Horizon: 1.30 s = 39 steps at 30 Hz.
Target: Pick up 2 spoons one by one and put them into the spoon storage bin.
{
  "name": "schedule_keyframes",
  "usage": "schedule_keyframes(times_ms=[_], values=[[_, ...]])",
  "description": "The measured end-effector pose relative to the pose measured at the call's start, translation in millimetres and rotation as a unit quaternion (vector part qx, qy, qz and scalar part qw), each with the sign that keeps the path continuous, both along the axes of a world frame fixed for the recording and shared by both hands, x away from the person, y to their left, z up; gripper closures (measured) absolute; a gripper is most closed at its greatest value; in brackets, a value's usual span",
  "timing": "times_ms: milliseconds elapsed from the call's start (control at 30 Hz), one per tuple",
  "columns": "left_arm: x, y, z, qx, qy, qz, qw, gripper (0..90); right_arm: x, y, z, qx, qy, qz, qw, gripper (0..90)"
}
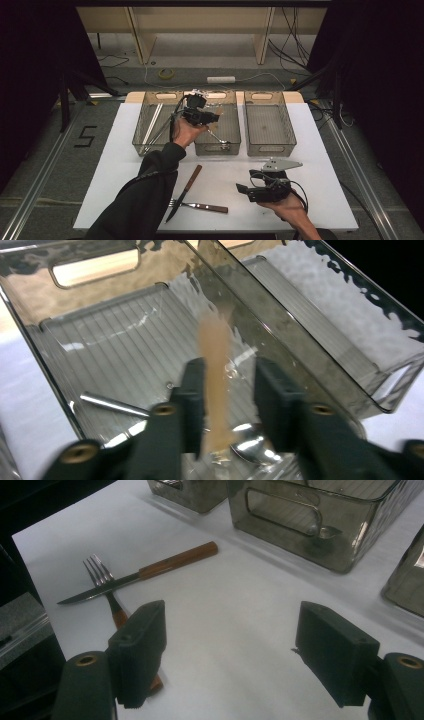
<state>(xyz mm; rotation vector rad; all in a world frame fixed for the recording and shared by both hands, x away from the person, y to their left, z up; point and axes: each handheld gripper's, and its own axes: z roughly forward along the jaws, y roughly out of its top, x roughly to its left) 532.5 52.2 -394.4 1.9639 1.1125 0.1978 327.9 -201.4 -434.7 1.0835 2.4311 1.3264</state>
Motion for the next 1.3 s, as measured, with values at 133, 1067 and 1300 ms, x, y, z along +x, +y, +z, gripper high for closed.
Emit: schedule_keyframes(times_ms=[133, 1067, 1300], values=[[-7.3, 4.9, 8.5, 0.0, 0.0, -0.009, 1.0, 57.3, 0.2, -0.2, -0.3, -0.001, 0.0, -0.001, 1.0, 29.4], [-125.4, 120.0, -0.1, -0.039, -0.064, -0.013, 0.9971, 21.1, 0.1, 12.2, 0.7, -0.003, -0.008, 0.001, 1.0, 30.5], [-142.4, 149.2, -9.0, -0.04, -0.084, -0.005, 0.9957, 19.2, 8.6, 22.1, 1.4, -0.009, -0.011, 0.008, 0.9999, 32.7]])
